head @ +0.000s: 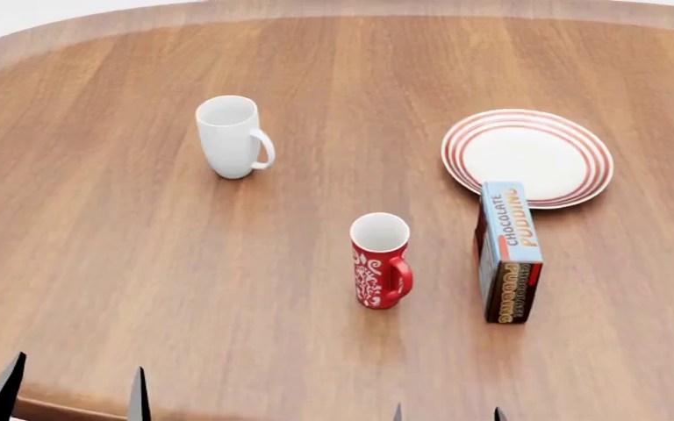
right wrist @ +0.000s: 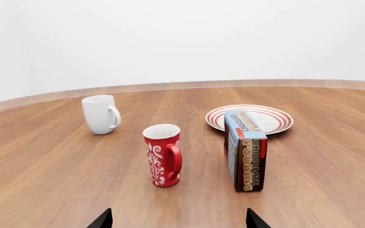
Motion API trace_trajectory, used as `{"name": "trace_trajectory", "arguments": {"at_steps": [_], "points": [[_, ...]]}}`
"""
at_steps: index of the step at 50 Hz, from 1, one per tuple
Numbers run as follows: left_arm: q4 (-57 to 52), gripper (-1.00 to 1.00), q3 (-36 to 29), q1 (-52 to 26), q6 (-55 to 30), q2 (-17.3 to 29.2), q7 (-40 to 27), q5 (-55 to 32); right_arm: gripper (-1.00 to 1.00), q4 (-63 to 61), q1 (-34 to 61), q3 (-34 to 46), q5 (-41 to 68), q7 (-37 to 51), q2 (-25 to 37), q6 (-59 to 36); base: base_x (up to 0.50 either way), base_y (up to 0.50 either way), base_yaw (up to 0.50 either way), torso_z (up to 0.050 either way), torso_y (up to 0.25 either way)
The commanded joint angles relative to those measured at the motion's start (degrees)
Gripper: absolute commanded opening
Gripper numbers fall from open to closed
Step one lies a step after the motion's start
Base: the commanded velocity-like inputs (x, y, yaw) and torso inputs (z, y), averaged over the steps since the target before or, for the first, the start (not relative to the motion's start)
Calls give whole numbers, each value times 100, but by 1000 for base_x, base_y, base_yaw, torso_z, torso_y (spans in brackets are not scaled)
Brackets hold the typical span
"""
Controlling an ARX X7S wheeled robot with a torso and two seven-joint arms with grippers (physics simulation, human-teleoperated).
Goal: Pick up the red mug and put it on the plate
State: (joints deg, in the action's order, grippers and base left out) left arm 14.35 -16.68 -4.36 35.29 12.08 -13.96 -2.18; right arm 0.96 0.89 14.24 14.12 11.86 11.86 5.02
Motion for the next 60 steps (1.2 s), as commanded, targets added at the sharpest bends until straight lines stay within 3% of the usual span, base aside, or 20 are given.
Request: {"name": "trace_trajectory", "arguments": {"at_steps": [1, 60], "points": [[3, 100, -30, -9, 7, 18, -24, -21, 100, -2, 7, 30, 4, 49, 21, -16, 137, 0, 0, 0, 0], [12, 100, -172, -42, 26, 113, -165, -34, 100, -19, 18, 168, 118, 168, 130, 19, 192, 0, 0, 0, 0]]}}
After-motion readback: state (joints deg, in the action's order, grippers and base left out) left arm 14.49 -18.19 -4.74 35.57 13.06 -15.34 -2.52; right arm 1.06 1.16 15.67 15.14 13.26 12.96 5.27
